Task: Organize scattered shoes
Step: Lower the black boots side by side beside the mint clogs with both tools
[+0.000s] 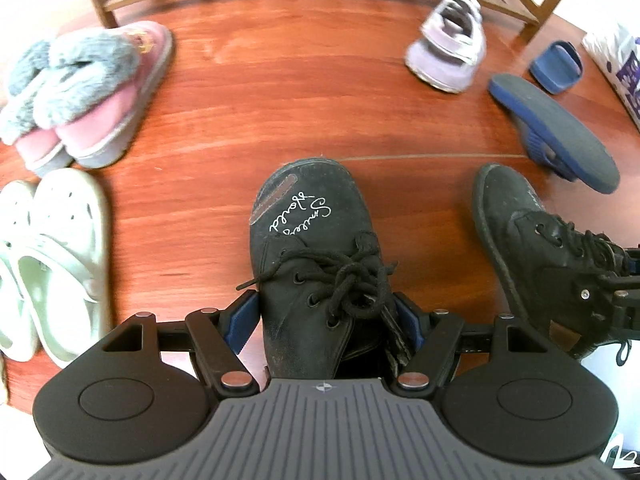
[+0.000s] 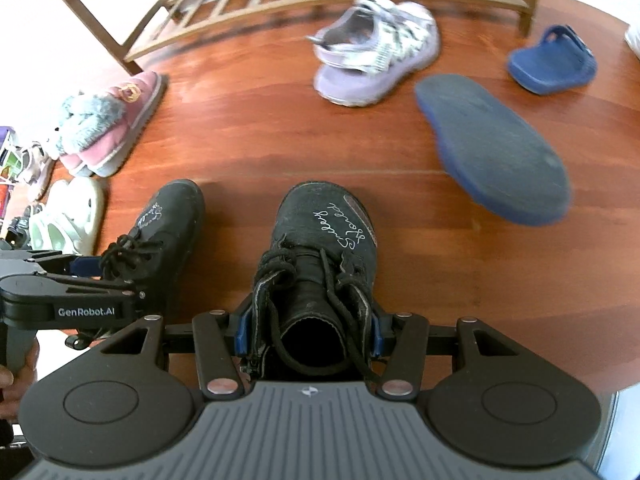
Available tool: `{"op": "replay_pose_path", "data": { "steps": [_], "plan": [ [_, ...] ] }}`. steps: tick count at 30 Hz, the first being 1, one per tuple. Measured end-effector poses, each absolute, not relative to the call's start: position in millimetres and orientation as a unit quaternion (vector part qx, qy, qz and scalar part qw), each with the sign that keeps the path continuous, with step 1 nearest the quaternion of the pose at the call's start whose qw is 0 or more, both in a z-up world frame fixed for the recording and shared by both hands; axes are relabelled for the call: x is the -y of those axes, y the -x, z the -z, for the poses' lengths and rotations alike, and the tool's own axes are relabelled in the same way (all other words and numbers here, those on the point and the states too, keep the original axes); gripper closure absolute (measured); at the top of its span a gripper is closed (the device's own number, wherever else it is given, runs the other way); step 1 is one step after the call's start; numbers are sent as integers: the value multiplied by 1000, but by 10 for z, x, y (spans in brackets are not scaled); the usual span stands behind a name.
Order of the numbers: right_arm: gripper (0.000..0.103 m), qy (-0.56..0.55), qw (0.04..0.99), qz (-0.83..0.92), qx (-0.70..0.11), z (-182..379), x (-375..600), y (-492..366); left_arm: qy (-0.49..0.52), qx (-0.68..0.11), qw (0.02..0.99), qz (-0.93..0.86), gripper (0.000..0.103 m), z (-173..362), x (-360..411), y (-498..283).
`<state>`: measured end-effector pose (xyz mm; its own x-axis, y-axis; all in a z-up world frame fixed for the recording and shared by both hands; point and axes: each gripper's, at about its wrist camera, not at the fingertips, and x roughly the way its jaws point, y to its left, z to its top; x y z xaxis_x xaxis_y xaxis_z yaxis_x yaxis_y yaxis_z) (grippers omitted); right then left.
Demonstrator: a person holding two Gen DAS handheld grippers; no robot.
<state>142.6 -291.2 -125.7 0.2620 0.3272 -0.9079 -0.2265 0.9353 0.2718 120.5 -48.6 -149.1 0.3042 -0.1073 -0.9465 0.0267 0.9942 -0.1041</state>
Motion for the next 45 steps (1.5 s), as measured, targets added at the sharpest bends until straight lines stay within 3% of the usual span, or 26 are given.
{"op": "replay_pose_path", "data": {
  "steps": [16, 30, 45],
  "plan": [
    [45, -46, 796, -187, -574, 1404, 1725, -1580, 69, -586, 806, 31, 31, 1545, -249, -1341],
    [45, -45, 803, -166, -570, 1443, 1459, -1629, 71, -596, 798, 50, 27, 1697, -379, -1415],
    [45, -47, 809, -155, -566, 1414, 1376, -1593, 48, -568, 816, 96, 17, 1236, -565, -1233]
  ]
}}
